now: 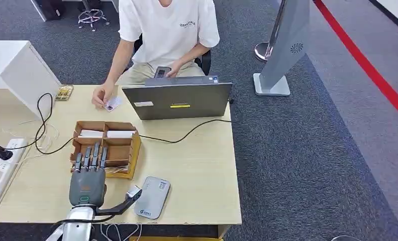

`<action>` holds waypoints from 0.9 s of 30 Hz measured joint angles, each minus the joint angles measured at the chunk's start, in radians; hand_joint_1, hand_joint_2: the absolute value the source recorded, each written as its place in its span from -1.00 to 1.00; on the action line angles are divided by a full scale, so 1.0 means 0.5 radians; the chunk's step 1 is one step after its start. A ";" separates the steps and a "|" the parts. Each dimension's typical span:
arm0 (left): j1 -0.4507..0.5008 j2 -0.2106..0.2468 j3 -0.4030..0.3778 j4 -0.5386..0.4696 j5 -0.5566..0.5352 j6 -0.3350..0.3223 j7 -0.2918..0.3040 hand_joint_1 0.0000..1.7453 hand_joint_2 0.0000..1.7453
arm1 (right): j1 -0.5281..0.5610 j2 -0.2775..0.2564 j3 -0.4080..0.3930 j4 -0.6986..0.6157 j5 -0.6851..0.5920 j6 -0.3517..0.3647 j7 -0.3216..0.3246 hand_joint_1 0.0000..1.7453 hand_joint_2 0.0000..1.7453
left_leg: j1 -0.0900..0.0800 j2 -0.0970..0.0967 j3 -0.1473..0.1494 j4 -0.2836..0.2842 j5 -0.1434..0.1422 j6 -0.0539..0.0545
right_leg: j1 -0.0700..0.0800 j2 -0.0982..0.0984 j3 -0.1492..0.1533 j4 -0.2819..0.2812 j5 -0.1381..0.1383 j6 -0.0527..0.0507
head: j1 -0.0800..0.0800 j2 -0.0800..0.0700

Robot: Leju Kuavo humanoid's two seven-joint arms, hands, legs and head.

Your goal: Pass the card to the sensor for recognition and then transmit it.

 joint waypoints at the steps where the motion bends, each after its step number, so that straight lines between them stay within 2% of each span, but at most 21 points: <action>1: 0.001 -0.002 0.002 0.001 0.000 0.000 0.000 -1.00 1.00 | 0.000 0.000 -0.001 0.000 0.000 0.000 0.000 -1.00 1.00 | 0.000 0.000 0.000 0.000 0.000 0.000 | 0.000 0.000 0.000 0.000 0.000 0.000 | 0.000 0.000; 16: 0.007 -0.022 0.005 0.002 0.000 -0.065 0.019 -1.00 1.00 | 0.000 0.000 -0.026 0.000 0.007 0.007 0.004 -1.00 1.00 | 0.000 0.000 0.000 0.000 0.000 0.000 | 0.000 0.000 0.000 0.000 0.000 0.000 | 0.000 0.000; 27: 0.004 -0.025 0.004 0.002 0.000 -0.035 0.046 -1.00 1.00 | 0.000 0.000 -0.033 0.000 0.035 0.007 0.003 -1.00 1.00 | 0.000 0.000 0.000 0.000 0.000 0.000 | 0.000 0.000 0.000 0.000 0.000 0.000 | 0.000 0.000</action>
